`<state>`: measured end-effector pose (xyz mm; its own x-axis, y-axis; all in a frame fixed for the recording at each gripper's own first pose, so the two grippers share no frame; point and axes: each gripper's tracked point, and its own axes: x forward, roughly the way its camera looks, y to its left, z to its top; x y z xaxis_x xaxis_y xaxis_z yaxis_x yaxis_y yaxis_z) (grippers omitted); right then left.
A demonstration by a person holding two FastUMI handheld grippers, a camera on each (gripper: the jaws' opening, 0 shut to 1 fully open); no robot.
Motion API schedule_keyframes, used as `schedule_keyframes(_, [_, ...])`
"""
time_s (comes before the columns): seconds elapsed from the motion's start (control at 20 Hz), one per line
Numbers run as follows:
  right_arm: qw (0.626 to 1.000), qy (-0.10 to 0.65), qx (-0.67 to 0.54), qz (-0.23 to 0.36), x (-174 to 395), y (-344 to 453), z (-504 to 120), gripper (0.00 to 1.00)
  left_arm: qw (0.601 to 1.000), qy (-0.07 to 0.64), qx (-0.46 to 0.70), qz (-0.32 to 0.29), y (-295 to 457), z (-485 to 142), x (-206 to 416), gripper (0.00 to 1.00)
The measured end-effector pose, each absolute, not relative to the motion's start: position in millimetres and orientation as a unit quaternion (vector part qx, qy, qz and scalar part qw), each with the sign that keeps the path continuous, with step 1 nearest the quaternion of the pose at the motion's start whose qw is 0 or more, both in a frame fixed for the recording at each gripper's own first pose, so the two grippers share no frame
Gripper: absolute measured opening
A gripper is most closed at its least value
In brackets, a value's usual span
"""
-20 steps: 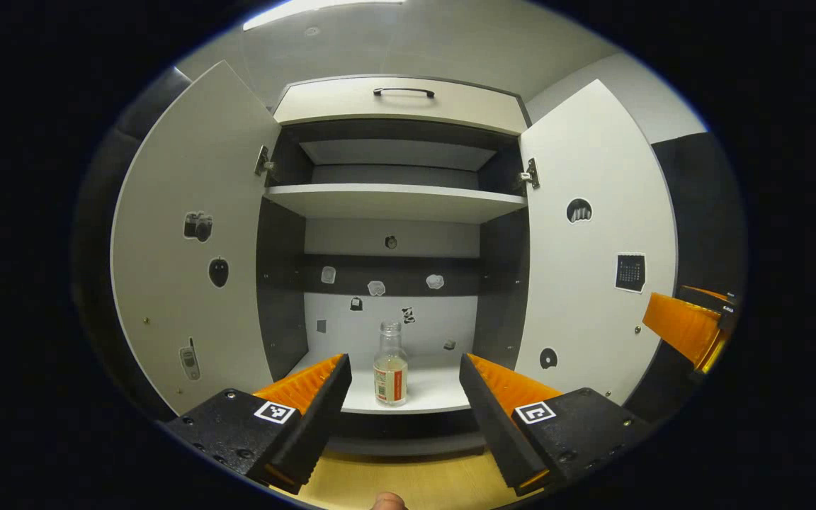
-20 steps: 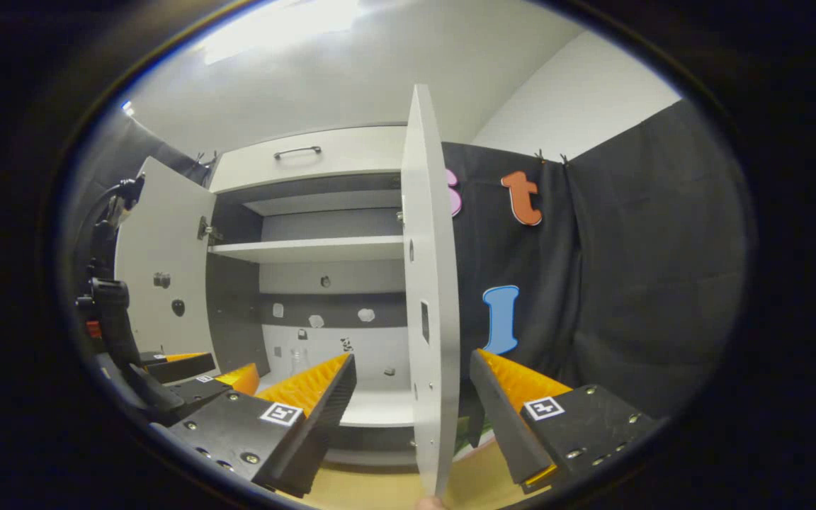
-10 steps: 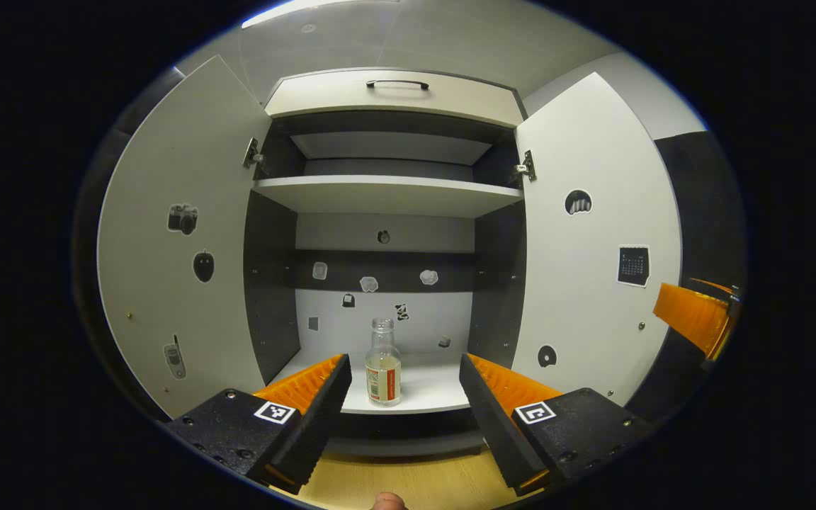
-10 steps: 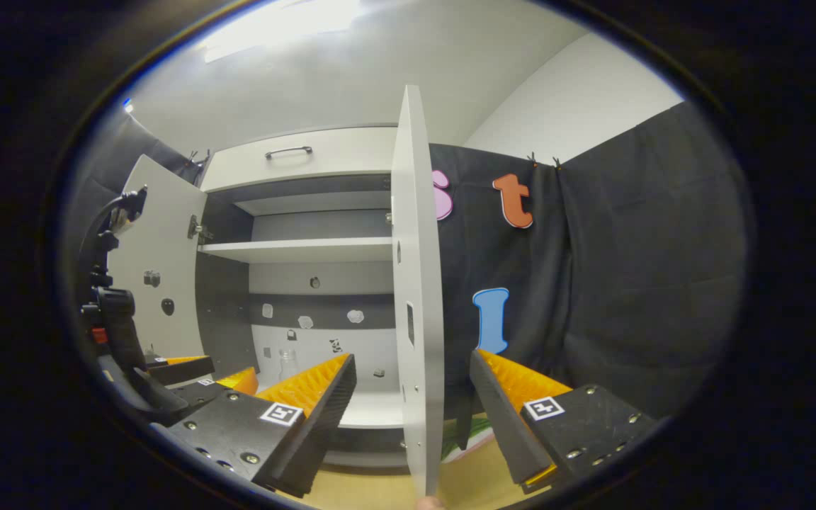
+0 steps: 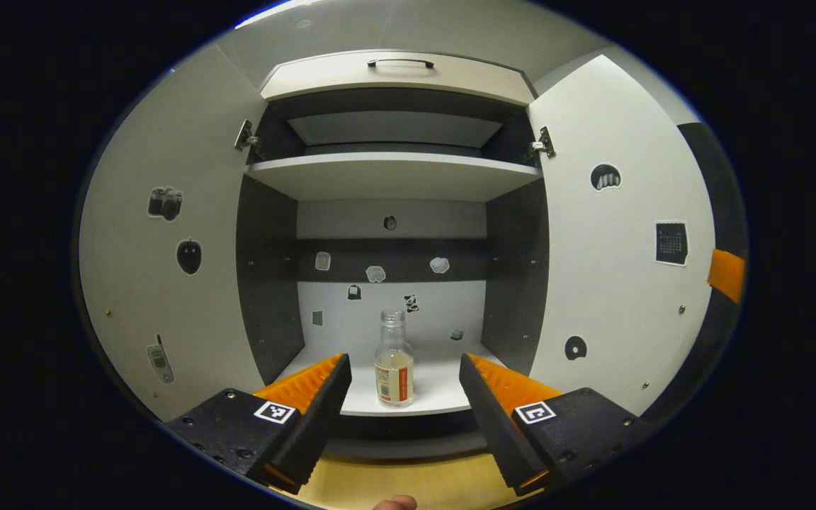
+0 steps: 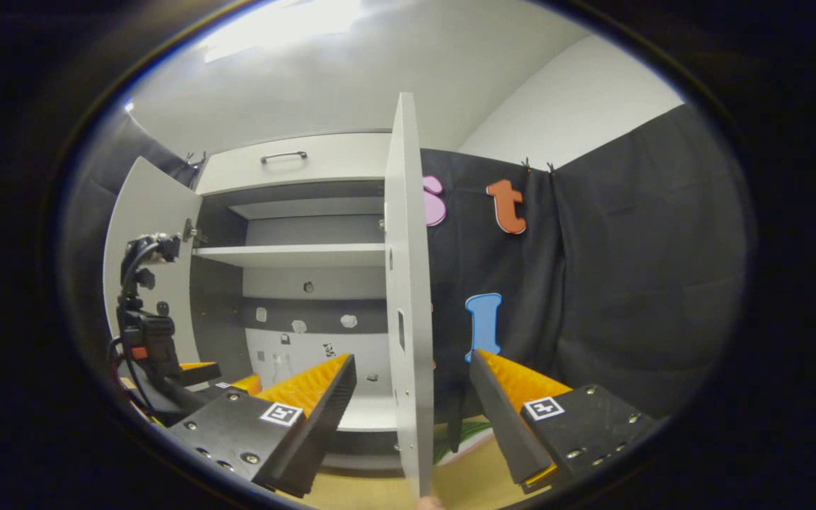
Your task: Grasp the bottle in the cabinet with the left hand and place it on the coaster, then close the right door with the right hand and the left door with the left hand.
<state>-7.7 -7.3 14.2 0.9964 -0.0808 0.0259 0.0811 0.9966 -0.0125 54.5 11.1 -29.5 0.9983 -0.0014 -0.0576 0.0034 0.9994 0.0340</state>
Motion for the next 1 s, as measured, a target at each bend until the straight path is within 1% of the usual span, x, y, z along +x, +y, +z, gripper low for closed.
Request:
schedule_keyframes(0.35, [0.998,-0.018,-0.017,-0.064,-22.6,-24.5,22.3,0.98,0.999,0.038,0.017,0.003,26.5,-47.8,105.3,0.97])
schedule_keyframes(0.65, [0.995,-0.021,-0.030,-0.089,-36.3,-44.1,26.9,0.98,0.999,0.043,0.006,0.022,45.2,-65.6,158.2,0.97])
schedule_keyframes(0.8, [0.993,-0.021,-0.038,-0.106,-38.8,-56.0,26.2,0.98,0.999,0.051,-0.002,0.011,40.6,-74.8,183.0,0.97])
schedule_keyframes(1.0, [0.991,-0.019,-0.042,-0.122,-44.1,-66.6,22.8,0.98,0.998,0.054,0.006,0.020,44.2,-78.7,214.2,0.97])
